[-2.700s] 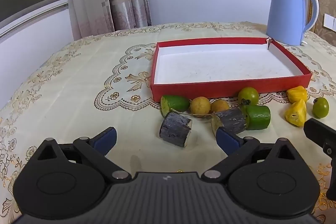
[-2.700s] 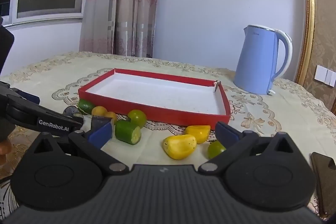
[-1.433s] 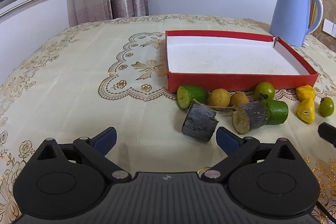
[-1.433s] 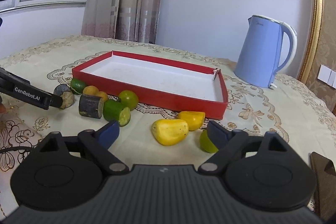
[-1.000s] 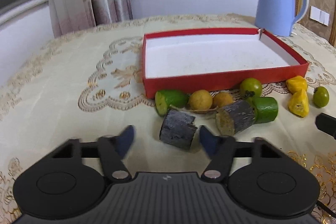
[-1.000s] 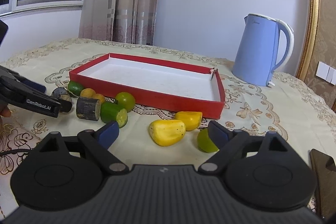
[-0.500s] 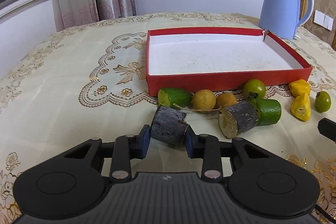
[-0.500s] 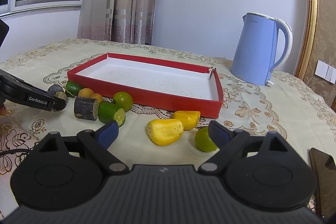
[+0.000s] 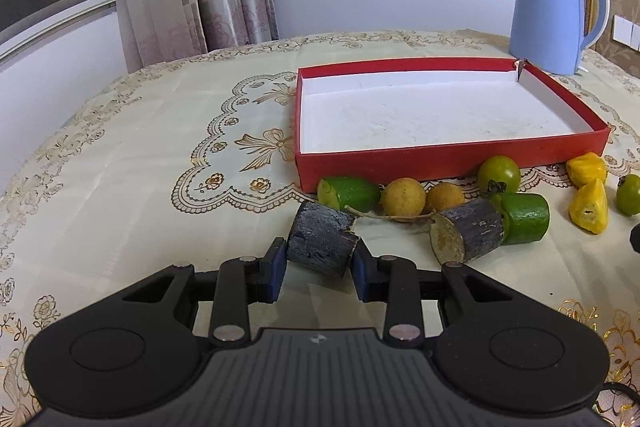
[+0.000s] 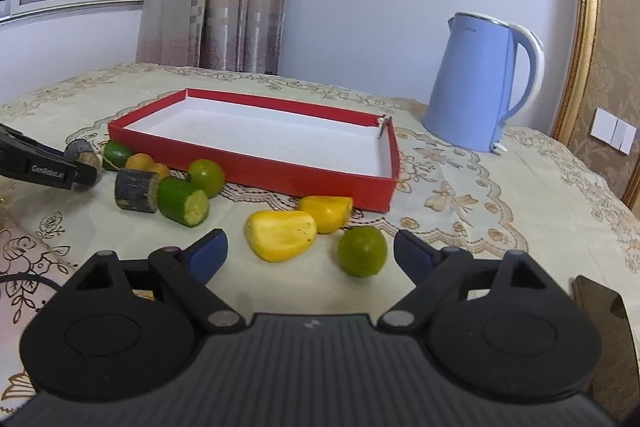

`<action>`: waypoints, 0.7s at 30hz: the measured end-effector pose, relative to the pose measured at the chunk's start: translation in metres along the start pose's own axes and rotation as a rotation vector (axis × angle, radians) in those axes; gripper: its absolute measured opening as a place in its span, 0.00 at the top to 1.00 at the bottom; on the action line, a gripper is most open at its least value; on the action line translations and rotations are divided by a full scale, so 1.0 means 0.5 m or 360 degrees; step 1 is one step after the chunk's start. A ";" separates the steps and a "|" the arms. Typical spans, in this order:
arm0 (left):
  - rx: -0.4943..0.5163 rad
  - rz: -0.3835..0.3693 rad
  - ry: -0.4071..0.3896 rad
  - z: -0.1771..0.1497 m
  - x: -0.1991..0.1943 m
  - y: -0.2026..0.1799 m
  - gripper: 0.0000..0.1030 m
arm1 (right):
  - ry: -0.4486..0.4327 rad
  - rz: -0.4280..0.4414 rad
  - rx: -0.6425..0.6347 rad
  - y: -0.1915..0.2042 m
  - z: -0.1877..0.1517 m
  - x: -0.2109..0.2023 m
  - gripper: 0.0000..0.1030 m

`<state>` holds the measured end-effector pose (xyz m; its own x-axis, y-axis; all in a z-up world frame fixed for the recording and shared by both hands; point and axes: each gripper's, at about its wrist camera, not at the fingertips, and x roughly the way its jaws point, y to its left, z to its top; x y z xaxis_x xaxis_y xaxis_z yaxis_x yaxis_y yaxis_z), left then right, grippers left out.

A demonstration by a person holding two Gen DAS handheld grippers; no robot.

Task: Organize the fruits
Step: 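Lift the log piece with the left gripper while the right gripper grasps the green tomato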

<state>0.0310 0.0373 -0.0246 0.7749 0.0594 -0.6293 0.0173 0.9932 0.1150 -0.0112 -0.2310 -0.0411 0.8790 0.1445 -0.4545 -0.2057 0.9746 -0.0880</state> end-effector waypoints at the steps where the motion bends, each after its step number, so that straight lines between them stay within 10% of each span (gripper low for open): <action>1: 0.0004 0.0007 -0.0001 -0.001 0.001 -0.001 0.68 | 0.0005 0.0003 0.0003 -0.003 0.000 0.001 0.14; 21: 0.0030 0.0030 -0.0022 -0.002 -0.005 -0.008 0.68 | 0.0136 -0.0002 0.0056 -0.070 0.012 0.074 0.58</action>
<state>0.0284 0.0332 -0.0242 0.7840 0.0763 -0.6160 0.0144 0.9899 0.1410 0.0312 -0.2587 -0.0497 0.8389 0.1299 -0.5286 -0.1883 0.9804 -0.0579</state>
